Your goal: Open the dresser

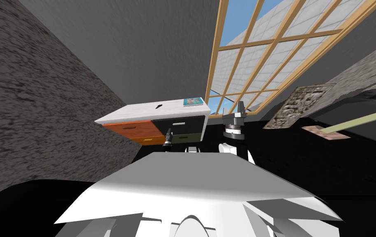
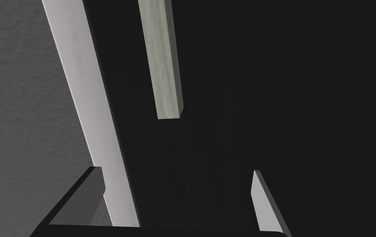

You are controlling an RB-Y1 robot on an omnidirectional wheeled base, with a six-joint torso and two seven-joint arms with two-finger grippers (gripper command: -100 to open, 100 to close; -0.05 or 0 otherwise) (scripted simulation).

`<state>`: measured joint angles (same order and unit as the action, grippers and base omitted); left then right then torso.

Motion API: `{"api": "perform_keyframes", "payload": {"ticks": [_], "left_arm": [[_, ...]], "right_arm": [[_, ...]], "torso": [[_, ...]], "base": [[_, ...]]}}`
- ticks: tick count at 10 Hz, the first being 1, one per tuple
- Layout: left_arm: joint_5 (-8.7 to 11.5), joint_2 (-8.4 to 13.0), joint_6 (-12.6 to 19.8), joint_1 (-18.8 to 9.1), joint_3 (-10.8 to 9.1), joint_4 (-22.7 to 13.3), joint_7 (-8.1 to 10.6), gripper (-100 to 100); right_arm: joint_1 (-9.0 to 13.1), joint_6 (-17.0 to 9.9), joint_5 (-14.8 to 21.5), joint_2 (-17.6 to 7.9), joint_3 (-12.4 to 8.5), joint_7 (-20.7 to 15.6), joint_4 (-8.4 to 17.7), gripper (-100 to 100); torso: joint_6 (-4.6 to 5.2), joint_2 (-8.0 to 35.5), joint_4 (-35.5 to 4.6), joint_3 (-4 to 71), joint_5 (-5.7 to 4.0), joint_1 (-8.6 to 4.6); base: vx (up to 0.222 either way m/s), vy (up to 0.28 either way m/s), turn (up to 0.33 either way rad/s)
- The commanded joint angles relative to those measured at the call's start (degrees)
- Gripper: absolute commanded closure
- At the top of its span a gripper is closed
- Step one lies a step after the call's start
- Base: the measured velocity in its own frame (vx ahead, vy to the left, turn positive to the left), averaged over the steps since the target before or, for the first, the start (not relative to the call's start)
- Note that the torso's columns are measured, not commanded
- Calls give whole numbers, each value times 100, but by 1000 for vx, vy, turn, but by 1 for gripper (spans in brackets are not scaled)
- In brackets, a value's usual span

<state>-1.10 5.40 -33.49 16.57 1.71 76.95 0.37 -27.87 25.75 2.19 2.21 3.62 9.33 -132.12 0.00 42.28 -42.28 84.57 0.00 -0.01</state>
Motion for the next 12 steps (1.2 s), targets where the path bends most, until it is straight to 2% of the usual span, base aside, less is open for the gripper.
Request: {"api": "perform_keyframes", "payload": {"ticks": [1, 2, 4, 7, 12], "left_arm": [[4, 301, 116, -14, 3, 79, 4, -100], [10, 315, 238, -53, 0, 152, 6, -100], [19, 194, 415, -110, -5, 255, 8, -100], [33, 346, 688, -197, -12, 415, 11, -100], [43, -336, 880, -258, -17, 541, 14, -100]], "right_arm": [[0, 0, 0, 0, 0, 0, 0, 0], [0, 0, 0, 0, 0, 0, 0, 0], [0, 0, 0, 0, 0, 0, 0, 0], [0, 0, 0, 0, 0, 0, 0, 0], [0, 0, 0, 0, 0, 0, 0, 0]], "torso": [[0, -2, 1, 1, 0, -1], [0, -2, 1, 2, 0, -1], [0, -4, 1, 2, -1, -4], [-1, 2, 0, -1, 1, 2], [-1, 4, -1, -2, 1, 2]], "base": [[12, -6, 1], [20, -10, 2], [28, -15, 1], [26, -14, 1], [13, -7, 1]]}}
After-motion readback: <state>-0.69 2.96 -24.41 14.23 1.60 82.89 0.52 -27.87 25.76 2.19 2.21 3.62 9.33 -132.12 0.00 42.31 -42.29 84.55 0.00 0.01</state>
